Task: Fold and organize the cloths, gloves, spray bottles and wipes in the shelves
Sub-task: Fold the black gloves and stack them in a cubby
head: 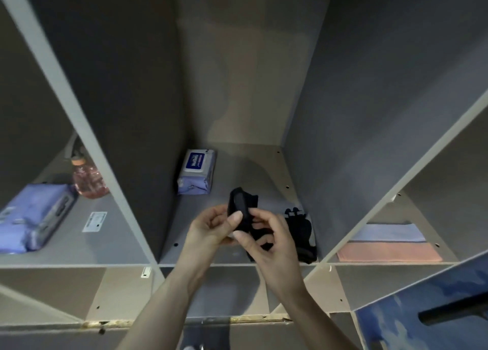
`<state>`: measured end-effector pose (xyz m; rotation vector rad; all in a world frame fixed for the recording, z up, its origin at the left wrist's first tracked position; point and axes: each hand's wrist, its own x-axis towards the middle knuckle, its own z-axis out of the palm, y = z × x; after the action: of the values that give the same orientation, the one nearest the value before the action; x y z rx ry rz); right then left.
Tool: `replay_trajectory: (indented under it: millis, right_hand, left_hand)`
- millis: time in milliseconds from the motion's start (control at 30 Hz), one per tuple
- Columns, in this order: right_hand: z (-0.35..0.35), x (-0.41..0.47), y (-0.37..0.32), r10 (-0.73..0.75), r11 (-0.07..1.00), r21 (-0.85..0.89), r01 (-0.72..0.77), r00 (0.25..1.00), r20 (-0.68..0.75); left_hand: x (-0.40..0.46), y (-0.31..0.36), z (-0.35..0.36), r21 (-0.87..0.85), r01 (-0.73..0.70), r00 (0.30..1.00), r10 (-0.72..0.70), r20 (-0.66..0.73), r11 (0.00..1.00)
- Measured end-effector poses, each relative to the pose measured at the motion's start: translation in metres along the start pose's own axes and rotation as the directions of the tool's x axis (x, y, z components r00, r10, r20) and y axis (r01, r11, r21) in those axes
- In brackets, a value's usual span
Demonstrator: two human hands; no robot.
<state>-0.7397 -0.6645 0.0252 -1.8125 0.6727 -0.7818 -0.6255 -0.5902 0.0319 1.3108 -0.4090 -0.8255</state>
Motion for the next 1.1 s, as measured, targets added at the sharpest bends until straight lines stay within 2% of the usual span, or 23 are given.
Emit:
replay_trajectory:
  millis: [133, 233, 400, 467, 533, 600, 667, 767, 833, 900, 1000, 1100]
  right_hand:
    - [0.0, -0.006, -0.028, -0.016, 0.999, 0.037, 0.019, 0.998, -0.065]
    - [-0.001, -0.004, -0.048, 0.077, 0.987, 0.149, -0.065, 0.994, -0.078]
    - [-0.009, 0.0, -0.065, 0.108, 0.95, 0.29, -0.119, 0.993, 0.054]
    - [-0.01, -0.001, -0.069, 0.134, 0.934, 0.321, -0.156, 0.987, 0.09]
    - [-0.008, -0.001, -0.07, 0.19, 0.921, 0.328, -0.208, 0.978, 0.089]
    - [-0.005, -0.001, -0.07, 0.221, 0.907, 0.348, -0.236, 0.972, 0.082]
    - [0.002, -0.002, -0.069, 0.269, 0.855, 0.425, -0.296, 0.955, 0.123]
    - [0.015, -0.005, -0.065, 0.332, 0.654, 0.624, -0.427, 0.904, 0.271]
    - [0.025, -0.007, -0.065, 0.327, 0.56, 0.684, -0.468, 0.883, 0.337]
    - [0.035, -0.007, -0.068, 0.326, 0.561, 0.675, -0.479, 0.877, 0.352]
    - [0.049, -0.005, -0.078, 0.33, 0.636, 0.624, -0.454, 0.891, 0.312]
    - [0.057, -0.005, -0.089, 0.321, 0.679, 0.606, -0.416, 0.909, 0.265]
  left_hand:
    - [-0.021, 0.024, 0.001, -0.006, -0.037, 0.999, 0.038, 0.026, 0.999]
    - [-0.028, 0.036, 0.006, -0.005, -0.092, 0.996, 0.092, 0.01, 0.996]
    - [-0.03, 0.047, 0.008, 0.057, -0.149, 0.985, 0.153, -0.074, 0.987]
    - [-0.031, 0.049, 0.005, -0.033, -0.095, 0.993, 0.093, -0.078, 0.995]
    - [-0.033, 0.052, 0.002, -0.206, -0.014, 0.998, 0.002, -0.057, 0.978]
    - [-0.036, 0.055, -0.003, -0.424, 0.074, 0.997, -0.083, -0.004, 0.902]
    - [-0.038, 0.061, -0.01, -0.568, 0.166, 0.986, -0.149, 0.076, 0.806]
    - [-0.042, 0.07, -0.019, -0.6, 0.214, 0.976, -0.187, 0.108, 0.771]
    - [-0.043, 0.073, -0.026, -0.619, 0.216, 0.975, -0.204, 0.092, 0.755]
    - [-0.044, 0.077, -0.035, -0.64, 0.242, 0.969, -0.218, 0.118, 0.73]
    - [-0.042, 0.084, -0.053, -0.635, 0.32, 0.947, -0.241, 0.211, 0.703]
    - [-0.041, 0.093, -0.071, -0.559, 0.319, 0.945, -0.213, 0.248, 0.765]
